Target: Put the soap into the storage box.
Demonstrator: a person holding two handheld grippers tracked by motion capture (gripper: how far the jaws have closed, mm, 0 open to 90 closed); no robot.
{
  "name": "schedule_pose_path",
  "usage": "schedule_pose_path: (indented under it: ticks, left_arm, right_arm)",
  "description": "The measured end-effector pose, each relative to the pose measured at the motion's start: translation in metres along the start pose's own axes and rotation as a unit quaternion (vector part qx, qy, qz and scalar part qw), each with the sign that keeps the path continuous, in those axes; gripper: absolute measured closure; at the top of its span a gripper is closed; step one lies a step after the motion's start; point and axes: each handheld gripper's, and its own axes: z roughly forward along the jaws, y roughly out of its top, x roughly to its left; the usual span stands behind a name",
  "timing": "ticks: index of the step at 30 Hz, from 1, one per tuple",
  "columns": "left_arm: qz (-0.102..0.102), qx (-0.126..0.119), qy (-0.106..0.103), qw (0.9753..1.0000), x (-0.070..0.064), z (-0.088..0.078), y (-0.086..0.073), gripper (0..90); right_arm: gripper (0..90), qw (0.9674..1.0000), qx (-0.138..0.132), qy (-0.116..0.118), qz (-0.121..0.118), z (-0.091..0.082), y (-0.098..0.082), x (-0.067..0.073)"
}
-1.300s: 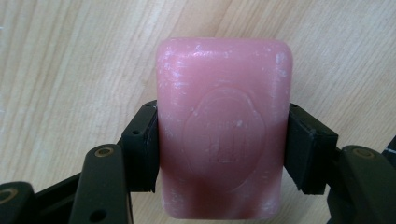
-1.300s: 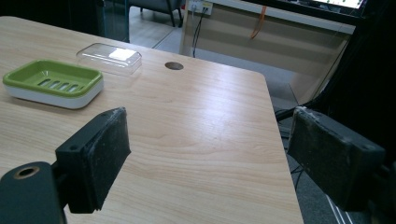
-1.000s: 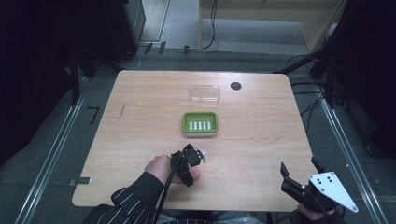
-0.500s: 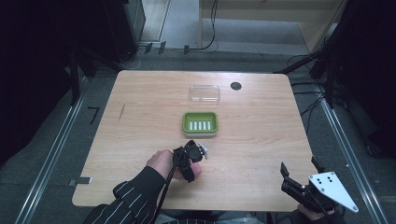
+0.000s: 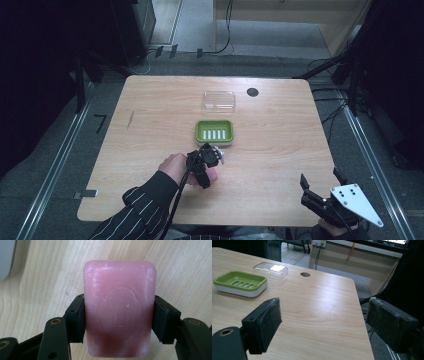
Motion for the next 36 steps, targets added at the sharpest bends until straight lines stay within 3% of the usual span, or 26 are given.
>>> schedule_pose_path:
  ticks: [14, 36]
  left_arm:
    - [0.004, -0.007, 0.002, 1.0, 0.013, -0.004, 0.015, 38.6]
    - [0.012, -0.022, 0.01, 0.9996, 0.029, -0.012, 0.025, 38.6]
  right_arm:
    - [13.2, 1.0, 0.002, 0.0, 0.0, 0.0, 0.0, 0.0]
    - [13.1, 1.0, 0.003, 0.001, -0.001, 0.0, 0.0, 0.0]
